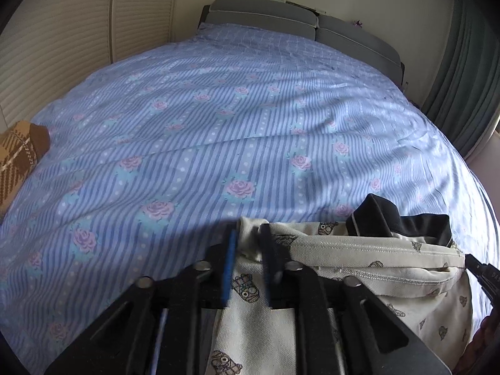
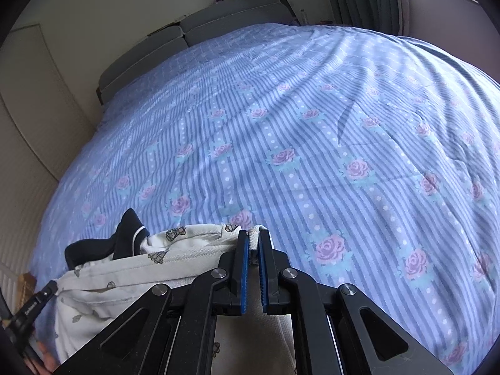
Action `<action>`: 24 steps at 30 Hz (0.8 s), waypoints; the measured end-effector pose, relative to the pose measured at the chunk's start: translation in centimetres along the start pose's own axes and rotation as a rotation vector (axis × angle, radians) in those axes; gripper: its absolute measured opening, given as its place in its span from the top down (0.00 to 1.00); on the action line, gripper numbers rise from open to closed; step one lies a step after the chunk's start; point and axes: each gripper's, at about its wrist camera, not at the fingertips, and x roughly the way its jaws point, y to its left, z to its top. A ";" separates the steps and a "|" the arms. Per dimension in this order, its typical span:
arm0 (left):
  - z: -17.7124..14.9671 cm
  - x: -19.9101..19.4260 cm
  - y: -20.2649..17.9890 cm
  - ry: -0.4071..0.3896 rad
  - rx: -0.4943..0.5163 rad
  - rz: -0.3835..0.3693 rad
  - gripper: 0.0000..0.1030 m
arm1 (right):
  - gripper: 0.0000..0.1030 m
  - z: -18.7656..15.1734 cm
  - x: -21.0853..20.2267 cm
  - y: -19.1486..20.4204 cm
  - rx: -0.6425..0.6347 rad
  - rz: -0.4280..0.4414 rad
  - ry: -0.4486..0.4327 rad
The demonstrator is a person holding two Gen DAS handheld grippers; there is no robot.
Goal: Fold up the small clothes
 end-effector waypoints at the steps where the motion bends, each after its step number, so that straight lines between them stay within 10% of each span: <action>1: -0.1 -0.4 -0.2 -0.003 0.011 0.000 0.55 | 0.84 0.0 -0.2 0.1 -0.005 -0.006 -0.001; 5: -0.8 -3.4 -1.3 -0.057 0.064 -0.015 0.48 | 0.51 -0.4 -2.2 0.2 -0.008 -0.025 -0.042; 15: -3.9 -4.2 -7.5 0.039 0.317 -0.117 0.48 | 0.51 -4.2 -4.1 6.2 -0.267 0.017 -0.008; 24: -3.0 -0.3 -7.0 0.107 0.306 -0.070 0.48 | 0.51 -6.4 -1.5 9.6 -0.458 -0.044 0.059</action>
